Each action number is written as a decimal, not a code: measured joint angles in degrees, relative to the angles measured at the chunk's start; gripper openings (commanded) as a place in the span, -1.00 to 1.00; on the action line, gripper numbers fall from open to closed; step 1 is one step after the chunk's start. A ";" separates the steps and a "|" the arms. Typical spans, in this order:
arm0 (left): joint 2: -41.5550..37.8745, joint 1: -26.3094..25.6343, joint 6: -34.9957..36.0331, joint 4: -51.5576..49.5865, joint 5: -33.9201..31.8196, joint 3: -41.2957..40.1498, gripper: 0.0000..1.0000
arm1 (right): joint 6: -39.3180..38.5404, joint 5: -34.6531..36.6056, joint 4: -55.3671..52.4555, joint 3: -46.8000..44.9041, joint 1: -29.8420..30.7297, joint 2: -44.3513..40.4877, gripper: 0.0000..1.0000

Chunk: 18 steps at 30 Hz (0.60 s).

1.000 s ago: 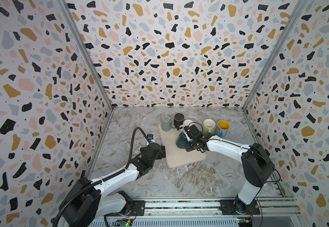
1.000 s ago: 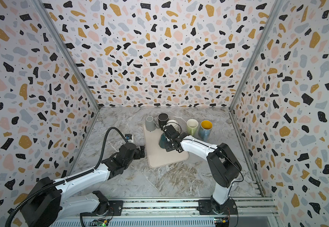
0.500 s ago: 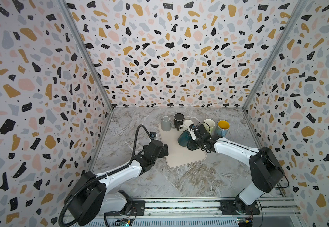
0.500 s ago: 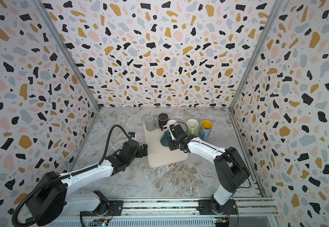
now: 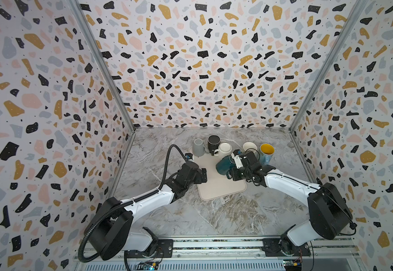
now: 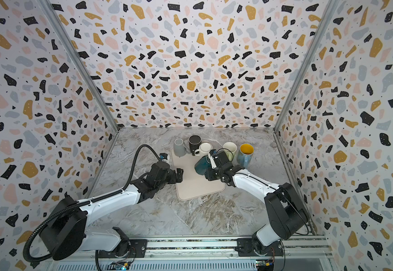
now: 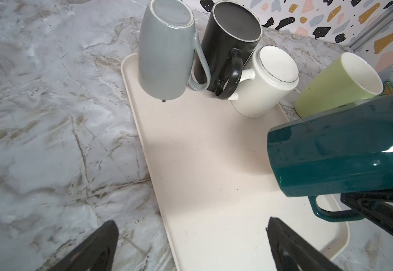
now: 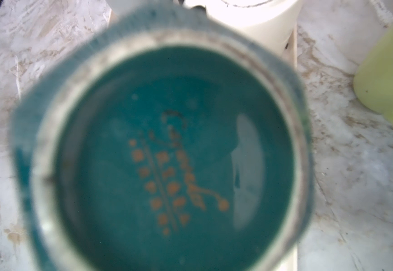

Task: Turn the mug right side up
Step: Pick up the mug from the tray.

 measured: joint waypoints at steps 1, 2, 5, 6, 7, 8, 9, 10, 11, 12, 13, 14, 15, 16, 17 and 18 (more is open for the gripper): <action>0.00 0.00 -0.04 0.00 0.22 0.00 1.00 | 0.04 -0.22 0.26 -0.31 -0.22 -0.50 -1.00; 0.00 0.00 -0.07 0.00 0.44 0.00 1.00 | 0.07 -0.46 0.44 -0.63 -0.44 -0.98 -1.00; 0.00 0.00 -0.31 0.02 0.92 0.00 1.00 | 0.24 -0.94 0.68 -1.11 -0.90 -2.05 -1.00; 0.00 0.00 -0.57 0.09 1.62 0.00 1.00 | 0.26 -1.31 1.42 -1.66 -1.36 -2.49 -1.00; 0.00 0.00 -0.85 0.17 2.14 0.00 1.00 | 0.35 -1.79 1.70 -2.16 -1.66 -2.95 -1.00; -0.02 0.00 -1.25 0.26 2.78 0.00 1.00 | 0.48 -2.36 1.84 -2.64 -1.99 -3.50 -1.00; -0.02 0.00 -1.55 0.39 3.43 0.00 1.00 | 0.72 -2.84 1.97 -3.06 -2.34 -3.89 -1.00; -0.02 0.00 -1.79 0.55 3.93 0.00 1.00 | 0.92 -3.39 2.23 -3.45 -2.71 -4.22 -1.00; -0.02 0.00 -2.05 0.83 4.52 0.00 1.00 | 1.22 -3.96 2.58 -3.85 -3.15 -4.50 -1.00; -0.02 0.00 -2.36 1.16 5.07 0.00 1.00 | 1.46 -4.48 2.93 -4.15 -3.54 -4.68 -1.00; -0.04 0.00 -2.62 1.44 5.42 0.00 1.00 | 1.64 -4.96 3.15 -4.37 -3.82 -4.76 -1.00; -0.07 0.00 -2.91 1.68 5.86 0.00 1.00 | 1.81 -5.38 3.39 -4.57 -4.09 -4.83 -1.00; -0.07 0.00 -3.08 1.88 6.29 0.00 0.99 | 2.01 -5.66 3.58 -4.70 -4.28 -4.83 -1.00; -0.09 0.00 -3.30 2.05 6.56 0.00 1.00 | 2.23 -5.99 3.74 -4.74 -4.48 -4.83 -1.00; -0.13 0.00 -3.41 2.16 6.82 0.00 1.00 | 2.40 -6.19 3.93 -4.79 -4.66 -4.83 -1.00; -0.17 0.00 -3.54 2.29 7.04 0.00 1.00 | 2.51 -6.32 4.07 -4.81 -4.79 -4.83 -1.00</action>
